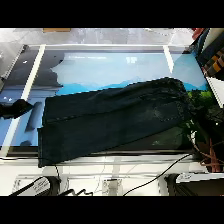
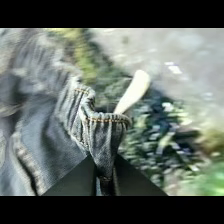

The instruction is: Fold the clothes and pants, and hang the long-sleeved shirts on hangers.

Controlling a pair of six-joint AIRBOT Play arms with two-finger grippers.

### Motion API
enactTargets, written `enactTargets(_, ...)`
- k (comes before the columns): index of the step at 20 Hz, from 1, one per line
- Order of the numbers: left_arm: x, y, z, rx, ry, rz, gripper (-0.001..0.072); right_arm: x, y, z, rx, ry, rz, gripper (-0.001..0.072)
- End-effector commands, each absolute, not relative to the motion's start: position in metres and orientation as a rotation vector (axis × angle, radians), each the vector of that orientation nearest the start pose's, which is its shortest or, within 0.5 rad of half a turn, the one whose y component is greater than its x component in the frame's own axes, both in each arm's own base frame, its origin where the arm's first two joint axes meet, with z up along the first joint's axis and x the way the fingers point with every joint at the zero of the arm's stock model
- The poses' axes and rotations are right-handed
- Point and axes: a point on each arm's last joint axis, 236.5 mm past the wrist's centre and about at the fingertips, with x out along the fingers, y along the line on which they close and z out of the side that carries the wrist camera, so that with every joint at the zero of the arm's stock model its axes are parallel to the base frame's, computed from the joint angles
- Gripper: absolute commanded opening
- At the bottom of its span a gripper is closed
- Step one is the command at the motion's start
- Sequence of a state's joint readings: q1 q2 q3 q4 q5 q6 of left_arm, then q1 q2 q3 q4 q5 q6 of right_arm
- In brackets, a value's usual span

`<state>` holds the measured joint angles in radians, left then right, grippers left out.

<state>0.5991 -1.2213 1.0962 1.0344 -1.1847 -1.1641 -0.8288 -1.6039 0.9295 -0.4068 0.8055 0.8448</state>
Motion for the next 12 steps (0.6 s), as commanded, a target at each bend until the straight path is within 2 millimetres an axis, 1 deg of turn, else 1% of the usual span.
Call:
enactTargets(1, 0.342, 0.13, 0.021, -0.438, 1.16, 0.081, 0.0402, 0.392, -0.197, -0.07, 0.949, 0.781, -0.177, 0.0052)
enactTargets(3, 0.341, 0.131, 0.021, -0.435, 1.162, 0.083, 0.0403, 0.366, -0.21, -0.068, 0.898, 0.83, -0.319, 0.0052)
enactTargets(4, 0.341, 0.131, 0.021, -0.432, 1.163, 0.084, 0.0402, 0.352, -0.212, -0.065, 0.868, 0.842, -0.373, 0.0052)
enactTargets(5, 0.338, 0.131, 0.021, -0.427, 1.171, 0.085, 0.0402, 0.339, -0.209, -0.061, 0.826, 0.853, -0.395, 0.0052)
enactTargets(6, 0.332, 0.133, 0.019, -0.407, 1.197, 0.092, 0.0403, 0.327, -0.203, -0.057, 0.791, 0.858, -0.4, 0.0052)
enactTargets(8, 0.307, 0.146, 0.011, -0.336, 1.281, 0.136, 0.0402, 0.311, -0.185, -0.053, 0.781, 0.853, -0.4, 0.0053)
enactTargets(10, 0.288, 0.151, 0.001, -0.358, 1.313, 0.165, 0.0402, 0.297, -0.167, -0.056, 0.788, 0.866, -0.388, 0.0053)
enactTargets(12, 0.274, 0.154, -0.015, -0.397, 1.341, 0.184, 0.0402, 0.281, -0.152, -0.064, 0.782, 0.892, -0.385, 0.0053)
